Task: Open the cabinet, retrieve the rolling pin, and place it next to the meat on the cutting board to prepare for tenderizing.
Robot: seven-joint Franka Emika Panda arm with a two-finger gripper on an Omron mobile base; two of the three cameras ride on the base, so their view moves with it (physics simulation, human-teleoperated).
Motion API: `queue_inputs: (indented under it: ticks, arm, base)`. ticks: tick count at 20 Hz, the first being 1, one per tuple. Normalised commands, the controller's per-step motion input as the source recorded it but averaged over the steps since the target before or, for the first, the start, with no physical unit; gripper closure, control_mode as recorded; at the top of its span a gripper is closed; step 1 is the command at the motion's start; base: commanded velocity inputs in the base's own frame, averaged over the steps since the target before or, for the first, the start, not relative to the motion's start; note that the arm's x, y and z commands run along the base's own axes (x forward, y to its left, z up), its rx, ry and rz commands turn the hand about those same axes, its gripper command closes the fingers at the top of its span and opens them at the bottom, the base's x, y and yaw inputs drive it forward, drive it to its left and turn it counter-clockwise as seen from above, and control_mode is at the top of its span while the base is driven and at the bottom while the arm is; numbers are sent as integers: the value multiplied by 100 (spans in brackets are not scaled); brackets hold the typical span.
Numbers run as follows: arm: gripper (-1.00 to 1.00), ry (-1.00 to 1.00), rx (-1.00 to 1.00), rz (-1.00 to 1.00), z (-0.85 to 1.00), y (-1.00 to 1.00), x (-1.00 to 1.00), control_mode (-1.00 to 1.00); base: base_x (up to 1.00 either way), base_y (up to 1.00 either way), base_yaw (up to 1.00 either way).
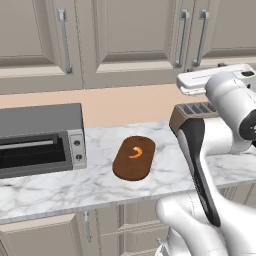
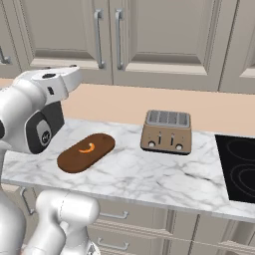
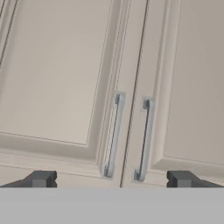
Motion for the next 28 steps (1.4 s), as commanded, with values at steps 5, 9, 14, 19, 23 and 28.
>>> queue_inputs:
  ticks: [5,9,14,19,23,28]
  arm:
    - [-100,12,2,0,0,1,51,-100]
    - [-100,17,6,0,0,3,48,-100]
    - [-100,15,4,0,0,2,37,-100]
    - [-100,4,1,3,6,-6,24,-100]
    - [-100,0,0,3,7,-2,24,-100]
    - [-100,13,0,0,1,0,44,-100]
  base:
    - [0,0,0]
    - [0,0,0]
    - [0,0,0]
    - [0,0,0]
    - [0,0,0]
    - [0,0,0]
